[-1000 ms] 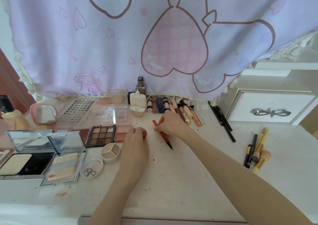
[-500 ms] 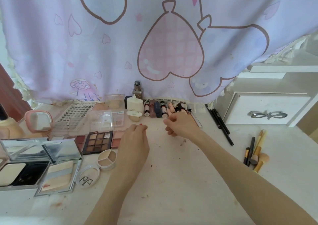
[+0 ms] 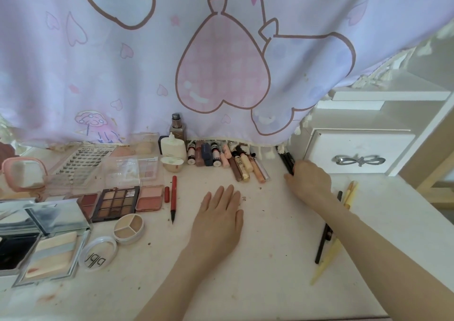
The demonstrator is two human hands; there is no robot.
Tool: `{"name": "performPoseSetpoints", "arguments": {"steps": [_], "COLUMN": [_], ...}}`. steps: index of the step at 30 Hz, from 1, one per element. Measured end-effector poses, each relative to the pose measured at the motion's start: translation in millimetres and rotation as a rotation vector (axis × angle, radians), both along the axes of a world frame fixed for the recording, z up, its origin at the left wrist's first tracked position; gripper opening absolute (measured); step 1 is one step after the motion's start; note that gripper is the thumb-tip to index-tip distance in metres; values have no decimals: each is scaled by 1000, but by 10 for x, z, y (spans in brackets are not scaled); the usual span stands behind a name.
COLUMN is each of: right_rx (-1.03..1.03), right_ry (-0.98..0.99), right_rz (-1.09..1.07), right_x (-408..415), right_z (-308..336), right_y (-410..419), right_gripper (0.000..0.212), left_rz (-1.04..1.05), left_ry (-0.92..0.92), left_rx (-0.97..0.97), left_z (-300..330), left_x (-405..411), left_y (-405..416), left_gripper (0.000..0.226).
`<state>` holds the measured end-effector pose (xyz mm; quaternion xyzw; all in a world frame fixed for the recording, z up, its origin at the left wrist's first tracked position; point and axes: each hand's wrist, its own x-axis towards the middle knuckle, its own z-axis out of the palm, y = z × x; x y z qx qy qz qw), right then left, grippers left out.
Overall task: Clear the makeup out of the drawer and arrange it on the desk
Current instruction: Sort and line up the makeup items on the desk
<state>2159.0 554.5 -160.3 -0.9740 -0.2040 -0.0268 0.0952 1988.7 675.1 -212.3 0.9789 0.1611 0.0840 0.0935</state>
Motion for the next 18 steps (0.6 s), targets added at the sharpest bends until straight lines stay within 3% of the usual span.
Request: {"name": "performPoseSetpoints", "arguments": {"steps": [4,11,15,18], "right_rx": [-45,-35,271,681], "right_ry": [-7,65,125,152], "right_rz": [-40,-70,-97,-67], "right_x": [-32,-44,-159,-429], "right_z": [25,64,211,324], "right_y": [145,197,-82,-363], "right_gripper": [11,9,28,20], "left_rz": [-4,-5,-12,0], "left_ry": [3,41,59,18], "left_rx": [-4,0,-4,-75], "left_z": [29,39,44,110], "left_x": [-22,-11,-12,-31], "left_y": [-13,-23,-22,-47], "left_gripper": [89,91,90,58]}}
